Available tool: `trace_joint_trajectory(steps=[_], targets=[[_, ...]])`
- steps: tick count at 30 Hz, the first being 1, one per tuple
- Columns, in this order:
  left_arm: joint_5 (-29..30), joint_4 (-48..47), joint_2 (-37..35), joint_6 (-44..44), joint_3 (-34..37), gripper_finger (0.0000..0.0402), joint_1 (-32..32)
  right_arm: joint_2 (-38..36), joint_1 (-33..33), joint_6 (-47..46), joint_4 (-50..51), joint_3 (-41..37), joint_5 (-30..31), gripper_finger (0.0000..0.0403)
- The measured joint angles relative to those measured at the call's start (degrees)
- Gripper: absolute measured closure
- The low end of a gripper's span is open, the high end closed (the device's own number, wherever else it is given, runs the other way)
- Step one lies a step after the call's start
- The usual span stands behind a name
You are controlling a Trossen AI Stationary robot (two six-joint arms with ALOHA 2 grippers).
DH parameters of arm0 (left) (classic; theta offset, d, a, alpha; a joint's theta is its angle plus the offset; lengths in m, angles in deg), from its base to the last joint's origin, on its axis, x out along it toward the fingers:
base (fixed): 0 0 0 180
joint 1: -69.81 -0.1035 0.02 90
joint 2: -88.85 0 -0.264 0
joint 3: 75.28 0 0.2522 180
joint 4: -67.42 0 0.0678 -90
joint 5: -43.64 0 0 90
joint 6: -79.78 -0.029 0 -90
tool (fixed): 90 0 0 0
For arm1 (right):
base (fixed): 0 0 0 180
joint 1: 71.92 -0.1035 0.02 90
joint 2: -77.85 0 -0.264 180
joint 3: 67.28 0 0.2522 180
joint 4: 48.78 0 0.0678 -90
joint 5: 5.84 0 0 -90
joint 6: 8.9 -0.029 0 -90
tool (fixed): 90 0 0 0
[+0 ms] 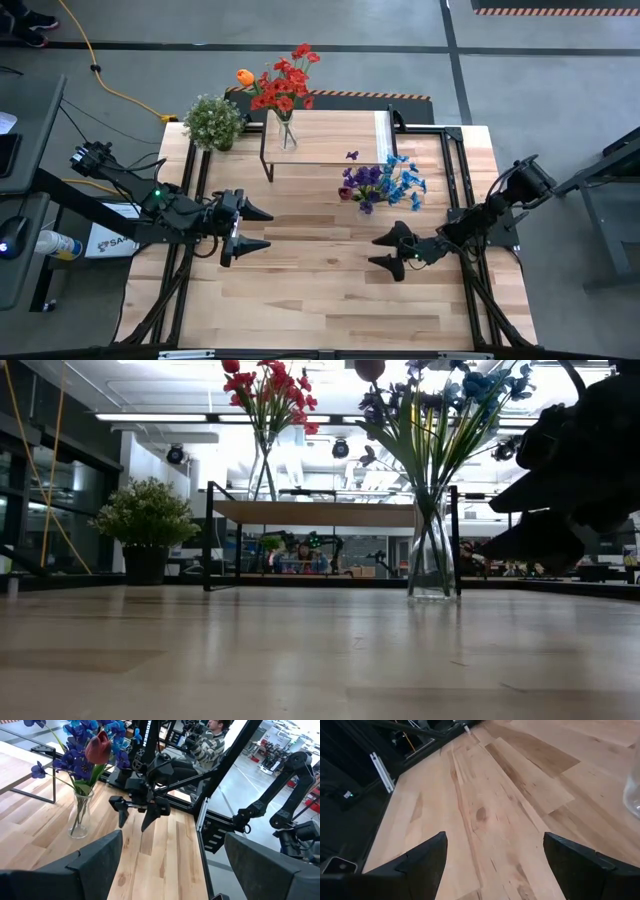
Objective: Pick and place flowers into a vace then onto a shelf
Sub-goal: Put the transparent vase with flowers on the shelf
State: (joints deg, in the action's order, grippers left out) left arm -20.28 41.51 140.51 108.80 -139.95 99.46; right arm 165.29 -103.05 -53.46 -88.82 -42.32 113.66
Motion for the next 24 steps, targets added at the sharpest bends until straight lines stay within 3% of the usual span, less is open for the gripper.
trace_joint_trajectory(steps=[5, 24], targets=[[0.0, 0.0, 0.0, 0.0, 0.0, 0.0021, 0.0, 0.0, 0.0, 0.0, 0.4, 0.0, 0.7, 0.0086], [-0.2, -0.1, 0.0, -0.1, 0.0, 0.0021, 0.0, 0.0, 0.0, 2.0, 5.7, 0.0, 21.6, 0.0086]])
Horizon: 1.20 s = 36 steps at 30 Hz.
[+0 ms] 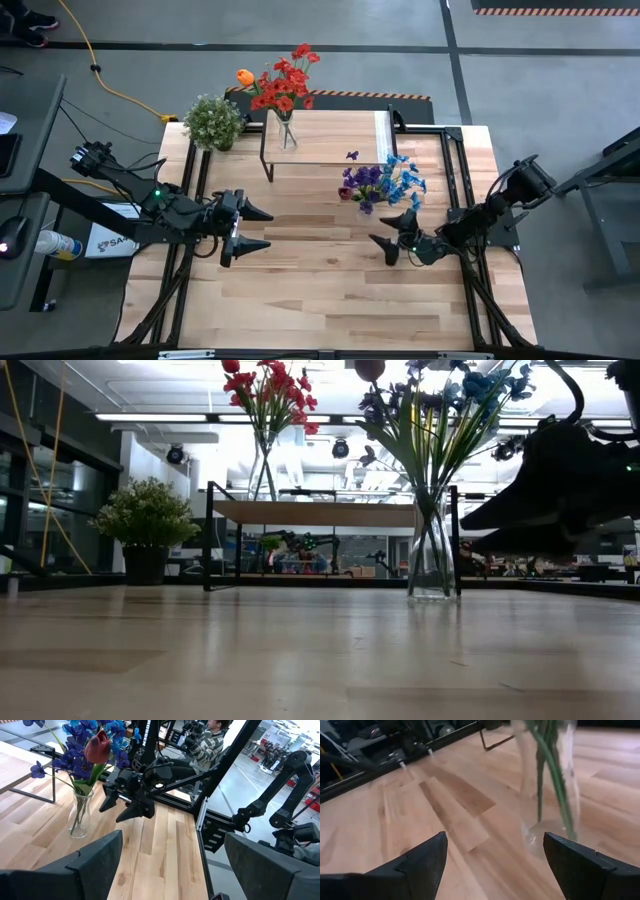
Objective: Pick and place flowers into a vace then onto a shelf
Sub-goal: Put the transparent vase with flowers on the shelf
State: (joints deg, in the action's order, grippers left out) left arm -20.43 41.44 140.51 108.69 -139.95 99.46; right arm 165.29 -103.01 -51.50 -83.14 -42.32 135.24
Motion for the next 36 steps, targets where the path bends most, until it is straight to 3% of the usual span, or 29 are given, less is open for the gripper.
trace_joint_trajectory(steps=[7, 13, 36], targets=[[0.0, 0.0, 0.0, -0.1, 0.0, 0.0021, 0.0, 0.0, 2.1, 1.7, -0.1, 0.0, 2.7, 0.0086], [0.0, 0.0, 0.0, -0.1, 0.0, 0.0021, 0.0, 0.0, 6.6, 6.4, -4.3, 0.0, -1.7, 0.0086], [0.0, 0.0, 0.0, -0.1, 0.0, 0.0021, 0.0, 0.0, 17.0, 16.0, -12.6, 0.0, -8.5, 0.0086]])
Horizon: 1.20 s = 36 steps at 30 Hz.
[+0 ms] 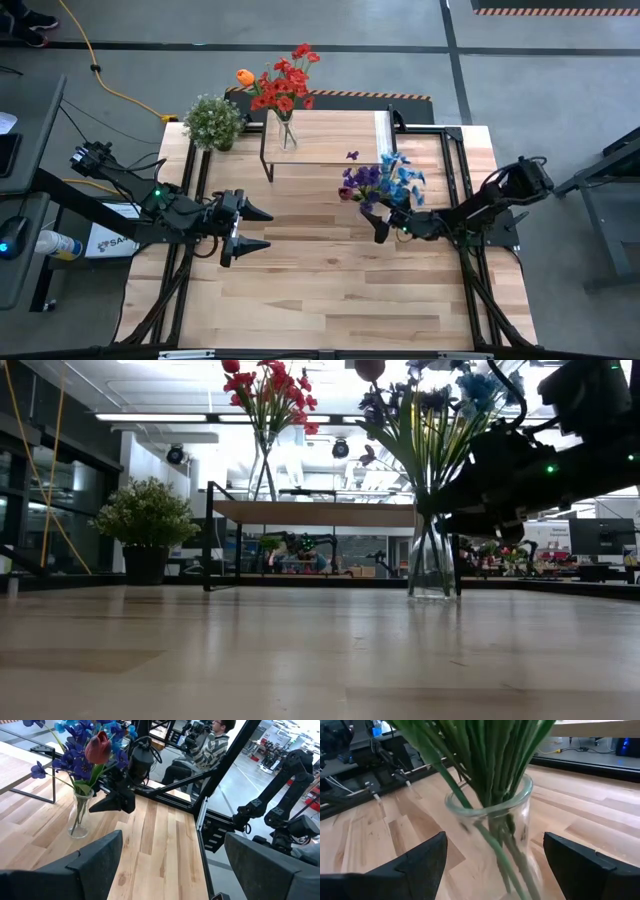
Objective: Pick and place flowers into a vace then onto a shelf
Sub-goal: Put the transparent vase with flowers on the shelf
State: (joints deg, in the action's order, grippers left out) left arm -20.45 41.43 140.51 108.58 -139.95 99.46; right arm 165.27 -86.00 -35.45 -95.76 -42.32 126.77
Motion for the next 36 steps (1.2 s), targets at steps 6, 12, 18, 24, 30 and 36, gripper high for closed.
trace_joint_trajectory(steps=[6, 12, 18, 24, 30, 36], targets=[[0.0, 0.0, 0.0, -0.3, 0.0, 0.0021, 0.0, 0.0, 1.8, 0.1, -0.1, 0.0, -1.2, 0.0086], [0.0, 0.0, 0.0, -0.3, 0.0, 0.0021, 0.0, 0.0, 3.1, 3.2, -0.4, 1.5, -1.2, 0.0086], [0.0, 0.0, 0.0, -0.5, 0.0, 0.0021, 0.0, 0.0, 4.0, 7.3, 2.3, 4.7, -1.2, 0.0086], [0.0, 0.0, 0.0, -0.5, 0.0, 0.0021, 0.0, 0.0, 4.0, 4.4, 8.2, 5.8, -1.0, 0.0086], [0.0, -1.2, 0.0, -0.4, 0.0, 0.0021, 0.0, 0.0, 4.0, 2.5, 9.5, 5.8, -0.8, 0.0086], [0.0, -1.4, 0.0, -0.4, 0.0, 0.0021, 0.0, 0.0, 4.0, 2.4, 9.1, 5.8, -0.2, 0.0092]])
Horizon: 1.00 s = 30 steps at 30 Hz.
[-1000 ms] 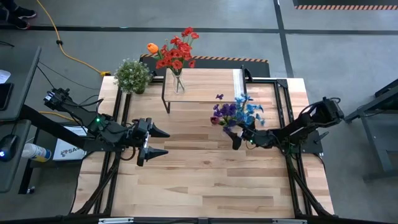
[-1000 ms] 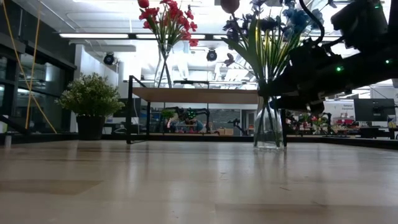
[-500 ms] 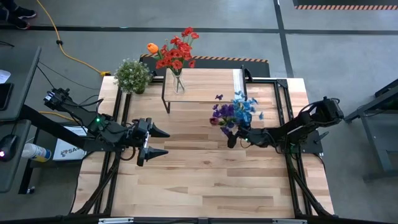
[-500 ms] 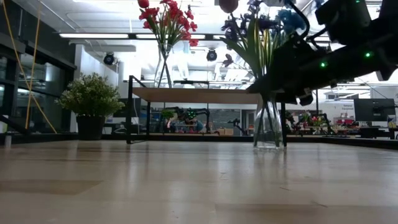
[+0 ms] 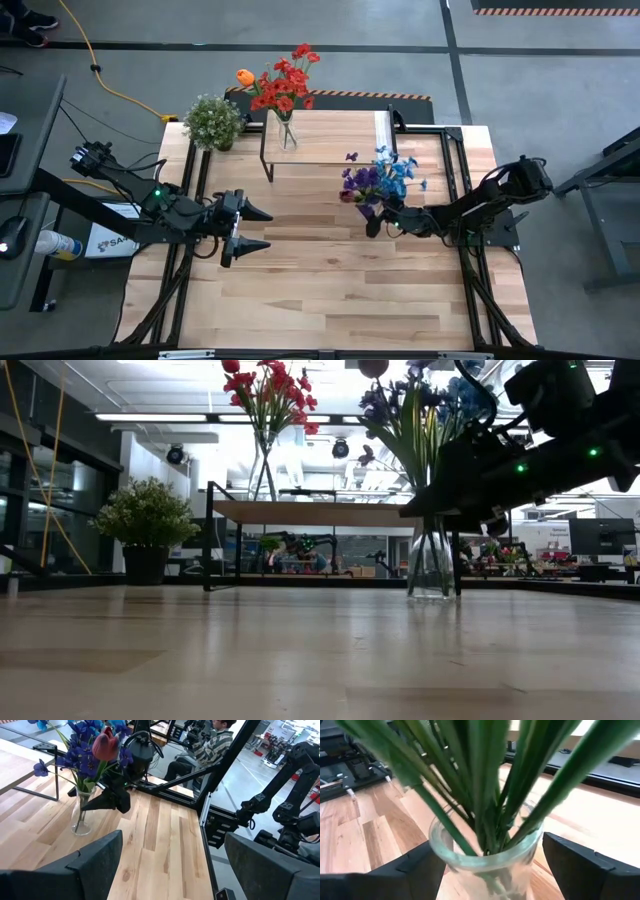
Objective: Pick and place flowers into a vace then onto a shelf
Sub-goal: Put the transparent vase with flowers on the shelf
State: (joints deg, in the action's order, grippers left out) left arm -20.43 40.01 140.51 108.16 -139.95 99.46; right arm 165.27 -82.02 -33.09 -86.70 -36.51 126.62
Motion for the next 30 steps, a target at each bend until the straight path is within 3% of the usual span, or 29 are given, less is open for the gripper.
trace_joint_trajectory(steps=[6, 13, 23, 30], targets=[[0.0, 0.0, 0.0, 0.0, 0.0, 0.0021, 0.0, 0.0, 0.0, -0.9, -0.2, 0.0, 1.1, 0.0141], [0.0, 0.0, 0.0, 0.0, 0.0, 0.0021, 0.0, 0.0, 0.0, -1.3, -0.4, 0.0, 1.1, 0.0240], [0.0, -0.3, 0.0, 0.0, 0.0, 0.0021, 0.0, -1.9, 0.0, -0.3, -3.7, 0.2, 1.0, 0.0239], [0.0, -0.5, 0.0, 0.1, 0.0, 0.0021, 0.0, -10.3, 0.0, 2.4, 1.2, 4.0, 0.3, 0.0239]])
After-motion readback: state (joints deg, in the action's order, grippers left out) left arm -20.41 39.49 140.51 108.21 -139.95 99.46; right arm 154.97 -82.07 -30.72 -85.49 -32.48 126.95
